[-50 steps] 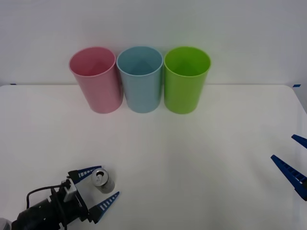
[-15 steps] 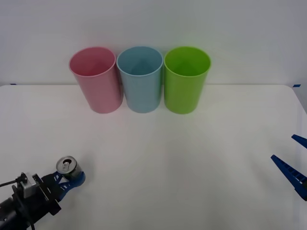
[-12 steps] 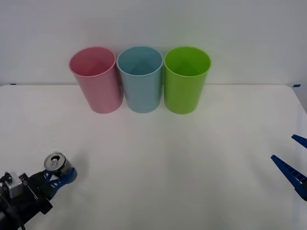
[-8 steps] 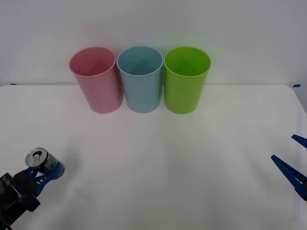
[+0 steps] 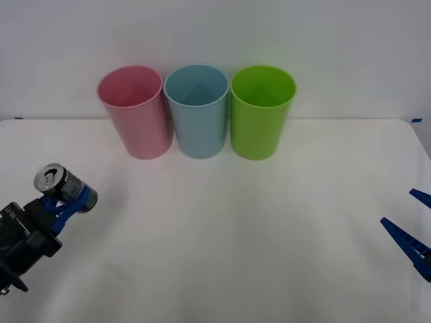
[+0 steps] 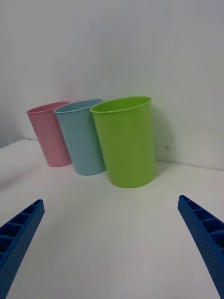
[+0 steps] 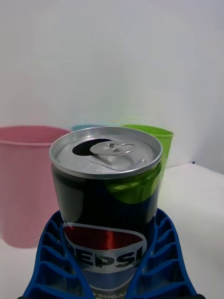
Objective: Grasp the object on the table and drop it into the matching bin: aluminum can to the light blue bin, PET bottle to the pink bin.
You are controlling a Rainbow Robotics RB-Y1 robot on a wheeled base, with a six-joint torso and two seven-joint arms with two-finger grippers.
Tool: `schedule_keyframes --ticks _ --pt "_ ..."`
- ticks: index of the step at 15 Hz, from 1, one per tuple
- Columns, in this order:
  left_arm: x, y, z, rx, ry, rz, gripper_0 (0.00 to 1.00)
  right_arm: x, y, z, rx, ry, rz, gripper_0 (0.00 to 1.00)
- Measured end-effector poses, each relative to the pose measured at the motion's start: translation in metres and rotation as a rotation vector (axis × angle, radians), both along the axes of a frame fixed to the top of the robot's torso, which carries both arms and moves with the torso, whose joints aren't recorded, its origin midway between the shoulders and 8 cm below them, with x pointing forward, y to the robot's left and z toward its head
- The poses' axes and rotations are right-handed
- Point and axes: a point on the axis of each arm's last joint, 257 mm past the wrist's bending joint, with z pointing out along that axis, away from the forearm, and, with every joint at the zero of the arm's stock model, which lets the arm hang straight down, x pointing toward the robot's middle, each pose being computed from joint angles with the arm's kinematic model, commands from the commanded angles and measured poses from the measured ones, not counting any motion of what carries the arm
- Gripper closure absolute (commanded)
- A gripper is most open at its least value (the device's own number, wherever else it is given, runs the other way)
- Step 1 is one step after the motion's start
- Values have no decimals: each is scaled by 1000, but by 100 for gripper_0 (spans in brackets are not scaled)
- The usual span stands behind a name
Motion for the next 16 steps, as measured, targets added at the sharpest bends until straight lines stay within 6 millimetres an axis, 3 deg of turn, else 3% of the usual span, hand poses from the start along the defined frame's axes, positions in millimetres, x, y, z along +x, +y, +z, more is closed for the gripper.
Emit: schedule_keyframes --ticks 4,10,16 --pt "18 -19 32 -27 -2 5 100 0 0 0 0 0 0 0" --pt "50 -47 55 -31 -15 7 100 0 0 0 0 0 0 0" --pt "86 -70 96 -61 -13 -29 100 0 0 0 0 0 0 0"
